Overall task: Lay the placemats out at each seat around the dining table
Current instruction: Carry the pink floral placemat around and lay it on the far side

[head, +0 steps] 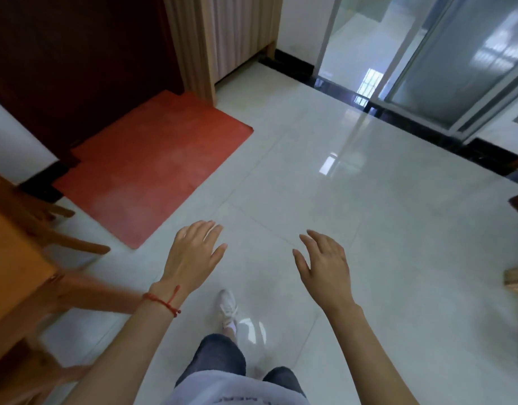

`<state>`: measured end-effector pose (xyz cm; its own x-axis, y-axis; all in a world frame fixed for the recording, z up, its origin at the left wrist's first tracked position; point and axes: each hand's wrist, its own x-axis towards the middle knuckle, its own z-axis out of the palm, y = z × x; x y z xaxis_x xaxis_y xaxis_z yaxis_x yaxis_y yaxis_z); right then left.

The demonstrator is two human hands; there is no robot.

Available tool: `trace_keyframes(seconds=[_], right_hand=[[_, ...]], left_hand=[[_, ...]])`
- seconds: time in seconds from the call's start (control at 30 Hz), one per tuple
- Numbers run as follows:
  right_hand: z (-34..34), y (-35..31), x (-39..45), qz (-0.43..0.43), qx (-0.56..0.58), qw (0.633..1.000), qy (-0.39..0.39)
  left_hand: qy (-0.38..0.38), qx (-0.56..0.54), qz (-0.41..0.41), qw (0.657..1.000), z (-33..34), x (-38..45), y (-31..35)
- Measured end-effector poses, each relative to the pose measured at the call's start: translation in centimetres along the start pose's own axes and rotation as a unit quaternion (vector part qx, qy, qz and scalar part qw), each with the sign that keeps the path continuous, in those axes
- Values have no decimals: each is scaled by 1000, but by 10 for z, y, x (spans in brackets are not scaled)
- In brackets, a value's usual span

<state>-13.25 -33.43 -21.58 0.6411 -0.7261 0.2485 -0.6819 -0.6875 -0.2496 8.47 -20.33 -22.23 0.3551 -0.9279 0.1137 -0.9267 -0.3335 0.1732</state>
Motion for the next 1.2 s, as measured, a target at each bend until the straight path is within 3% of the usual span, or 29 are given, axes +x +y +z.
trace_keyframes(seconds=[0.33,0.6,0.93,1.2], right_hand=[[49,-46,187,-95,12,995,-14],[89,-84,304,-195,46,979,-32],[137,-138,452,-362,104,925,-57],[170,-212,517,-452,146,875,-96]], left_hand=[[7,23,-72,997,-15,119,-101],[9,15,-183,983,-16,177,-174],[49,22,-342,938,-30,234,-231],[83,35,-441,893,-47,233,-278]])
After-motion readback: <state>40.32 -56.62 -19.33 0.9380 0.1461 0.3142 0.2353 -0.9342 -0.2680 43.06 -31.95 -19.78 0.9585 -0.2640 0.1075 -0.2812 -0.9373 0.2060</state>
